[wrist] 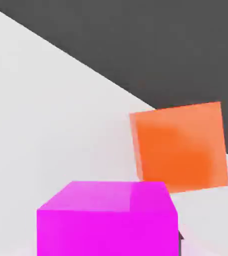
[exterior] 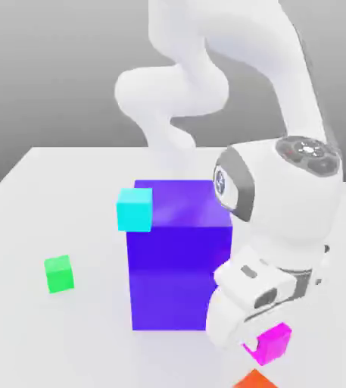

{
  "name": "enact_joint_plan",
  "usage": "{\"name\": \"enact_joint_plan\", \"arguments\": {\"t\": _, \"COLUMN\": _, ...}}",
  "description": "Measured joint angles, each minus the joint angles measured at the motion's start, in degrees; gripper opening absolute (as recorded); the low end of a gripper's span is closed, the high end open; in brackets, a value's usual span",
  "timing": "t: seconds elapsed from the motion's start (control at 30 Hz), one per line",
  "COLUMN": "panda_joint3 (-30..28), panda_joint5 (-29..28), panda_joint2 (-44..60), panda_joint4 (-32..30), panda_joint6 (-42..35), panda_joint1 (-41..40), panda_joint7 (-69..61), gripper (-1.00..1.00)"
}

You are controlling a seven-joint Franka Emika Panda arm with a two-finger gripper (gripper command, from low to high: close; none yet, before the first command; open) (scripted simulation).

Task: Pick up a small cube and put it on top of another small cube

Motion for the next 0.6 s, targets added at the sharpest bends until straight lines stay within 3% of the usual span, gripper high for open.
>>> {"name": "enact_joint_plan", "arguments": {"t": 0.27, "panda_joint3": -12.3, "panda_joint5": 3.9, "panda_joint2": -10.6, "panda_joint4": -10.9, "panda_joint6": 0.7, "panda_joint1": -14.0, "panda_joint7": 12.9, "gripper": -1.00}}
{"name": "enact_joint_plan", "arguments": {"t": 0.37, "panda_joint3": -15.8, "panda_joint5": 2.4, "panda_joint2": -16.2, "panda_joint4": -16.6, "panda_joint6": 1.6, "panda_joint1": -23.1, "panda_joint7": 21.7, "gripper": -1.00}}
{"name": "enact_joint_plan", "arguments": {"t": 0.6, "panda_joint3": -18.2, "panda_joint5": -2.7, "panda_joint2": -25.2, "panda_joint4": -26.8, "panda_joint6": 4.8, "panda_joint1": -33.2, "panda_joint7": 36.6, "gripper": -1.00}}
